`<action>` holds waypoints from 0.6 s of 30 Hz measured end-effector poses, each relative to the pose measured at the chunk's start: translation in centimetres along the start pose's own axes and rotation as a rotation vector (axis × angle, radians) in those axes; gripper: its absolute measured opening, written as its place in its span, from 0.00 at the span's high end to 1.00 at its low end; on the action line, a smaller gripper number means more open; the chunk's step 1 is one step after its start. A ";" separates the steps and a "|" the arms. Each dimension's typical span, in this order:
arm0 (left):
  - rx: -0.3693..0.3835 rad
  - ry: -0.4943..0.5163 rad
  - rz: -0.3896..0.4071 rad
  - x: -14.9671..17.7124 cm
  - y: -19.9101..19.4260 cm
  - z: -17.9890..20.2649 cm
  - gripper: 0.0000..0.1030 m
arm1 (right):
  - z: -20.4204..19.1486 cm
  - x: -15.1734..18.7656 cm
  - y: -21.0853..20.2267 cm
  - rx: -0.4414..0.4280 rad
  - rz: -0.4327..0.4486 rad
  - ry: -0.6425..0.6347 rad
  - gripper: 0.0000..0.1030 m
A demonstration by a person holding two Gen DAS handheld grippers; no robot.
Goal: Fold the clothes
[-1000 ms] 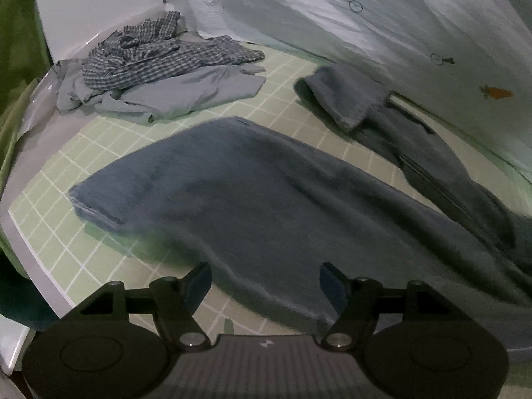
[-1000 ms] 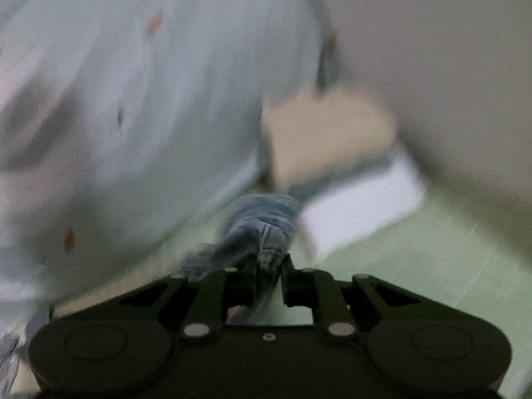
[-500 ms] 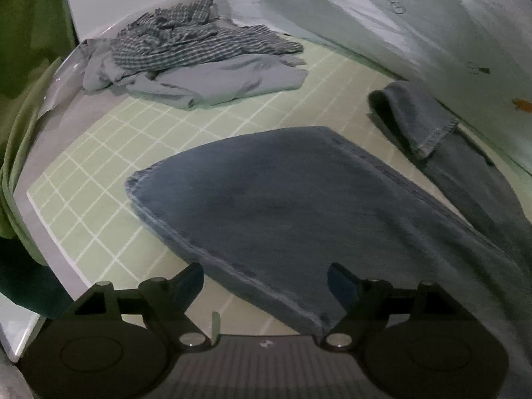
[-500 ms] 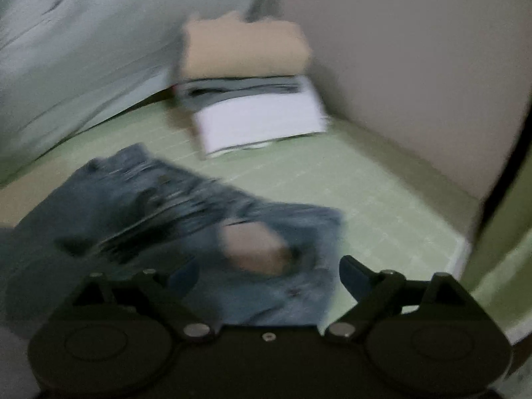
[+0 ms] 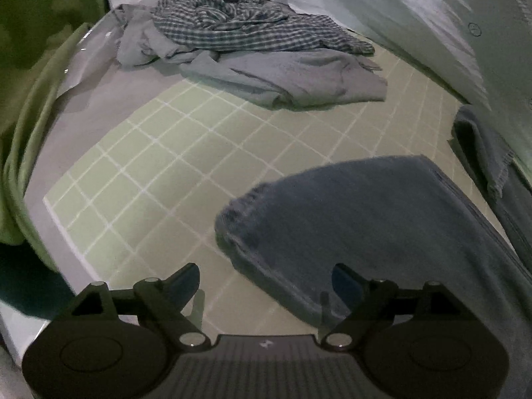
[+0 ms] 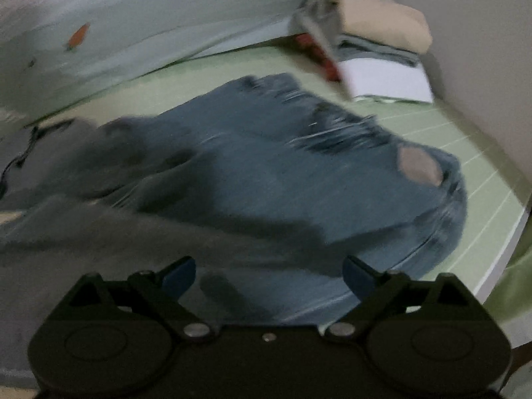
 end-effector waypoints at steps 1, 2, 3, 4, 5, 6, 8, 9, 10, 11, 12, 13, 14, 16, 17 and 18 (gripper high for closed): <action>0.017 0.001 -0.004 -0.4 0.3 -0.1 0.15 | -1.0 0.4 -0.3 0.000 -0.003 -0.015 0.07; 0.035 0.001 -0.008 -0.8 0.6 -0.3 0.16 | -2.0 0.6 -0.5 0.003 -0.004 -0.029 0.07; 0.051 0.002 -0.011 -1.2 0.9 -0.4 0.17 | -2.9 0.9 -0.8 0.005 -0.005 -0.043 0.07; 0.060 0.006 -0.011 -1.7 1.2 -0.4 0.18 | -3.8 1.1 -1.1 0.006 -0.005 -0.051 0.07; 0.069 0.009 -0.011 -2.1 1.4 -0.4 0.20 | -4.5 1.3 -1.4 0.007 -0.004 -0.056 0.07; 0.075 0.014 -0.013 -2.5 1.7 -0.3 0.24 | -5.1 1.4 -1.7 0.009 -0.003 -0.060 0.07; 0.074 0.033 -0.022 -2.9 2.2 -0.1 0.37 | -6.0 1.7 -2.2 0.014 -0.001 -0.064 0.07; 0.072 0.052 -0.029 -3.0 2.5 0.1 0.41 | -6.4 1.8 -2.3 0.017 -0.001 -0.065 0.07; 0.074 0.067 -0.034 -3.1 2.7 0.3 0.51 | -6.7 2.0 -2.6 0.018 0.001 -0.063 0.07; 0.088 0.072 -0.033 -3.2 2.7 0.4 0.62 | -6.9 2.0 -2.6 0.018 0.003 -0.064 0.07; 0.101 0.077 -0.031 -3.3 2.7 0.6 0.70 | -7.1 2.0 -2.8 0.019 0.007 -0.067 0.07; 0.119 0.077 -0.029 -3.4 2.6 0.8 0.88 | -7.1 1.9 -2.8 0.022 0.013 -0.068 0.07; 0.142 0.065 -0.021 -3.7 2.3 1.0 0.90 | -7.2 1.8 -3.0 0.025 0.018 -0.068 0.07; 0.143 0.072 0.044 -4.6 0.8 1.7 0.91 | -7.1 1.7 -3.2 0.031 0.025 -0.062 0.07; 0.147 0.106 0.114 -5.2 -1.0 2.4 0.92 | -7.0 1.6 -3.3 0.035 0.027 -0.058 0.07; 0.176 0.139 0.182 -5.8 -3.4 3.4 0.92 | -6.8 1.5 -3.3 0.037 0.028 -0.057 0.07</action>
Point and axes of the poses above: each gripper's, at about its wrist camera, not at the fingertips, and y roughly the way its jaws point, z to its right, x to its underside, the point moved 8 cm from there along y, roughly the way its jaws point, and after that the axes turned 2 degrees about -y, right-handed, at the moved point
